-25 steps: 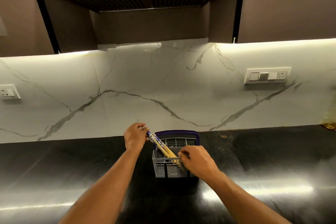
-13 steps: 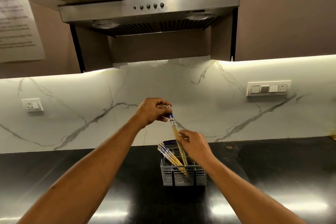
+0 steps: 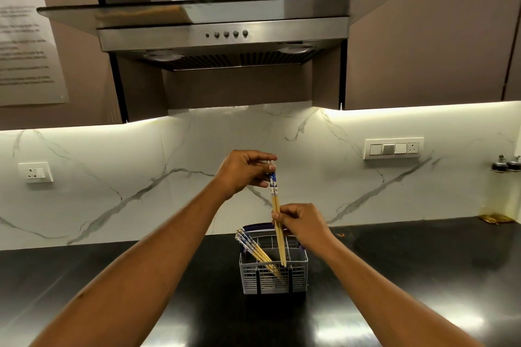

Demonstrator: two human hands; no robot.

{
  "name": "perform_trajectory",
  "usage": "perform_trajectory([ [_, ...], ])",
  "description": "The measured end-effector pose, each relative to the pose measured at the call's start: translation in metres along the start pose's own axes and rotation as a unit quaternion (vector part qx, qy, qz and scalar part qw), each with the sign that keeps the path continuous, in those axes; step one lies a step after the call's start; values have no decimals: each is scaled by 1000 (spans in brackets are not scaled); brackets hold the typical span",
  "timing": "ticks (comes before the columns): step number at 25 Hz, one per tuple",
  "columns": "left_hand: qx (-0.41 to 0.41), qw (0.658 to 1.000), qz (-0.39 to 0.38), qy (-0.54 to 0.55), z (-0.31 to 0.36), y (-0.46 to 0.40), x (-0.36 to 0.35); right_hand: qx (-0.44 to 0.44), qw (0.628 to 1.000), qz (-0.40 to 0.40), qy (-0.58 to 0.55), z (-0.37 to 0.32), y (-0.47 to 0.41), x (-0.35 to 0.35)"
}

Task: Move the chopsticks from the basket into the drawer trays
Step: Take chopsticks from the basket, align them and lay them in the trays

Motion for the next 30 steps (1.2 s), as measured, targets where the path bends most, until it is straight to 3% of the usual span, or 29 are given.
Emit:
perform_trajectory([
  [10,87,992,-39,85,-24,31,-20,-27,997,-66,13,10,36,23],
  [18,252,949,-105,157,-117,147,-92,-156,979,-121,43,127,139,41],
  [21,355,911,-101,186,-164,215,-123,-231,962,-124,75,189,203,52],
  [25,523,817,-60,235,-224,315,-145,-331,933,-122,79,240,279,65],
  [30,584,765,-30,269,-274,398,-153,-390,885,-124,223,279,334,60],
])
Point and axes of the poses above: each hand's wrist, its own y-axis away from the middle knuckle, its own x-axis out of the back of the hand, z = x × y, the point moved 4 cm from there along -y, towards the middle knuckle, and after that the axes turned 13 degrees about z, right-handed, at the moved point
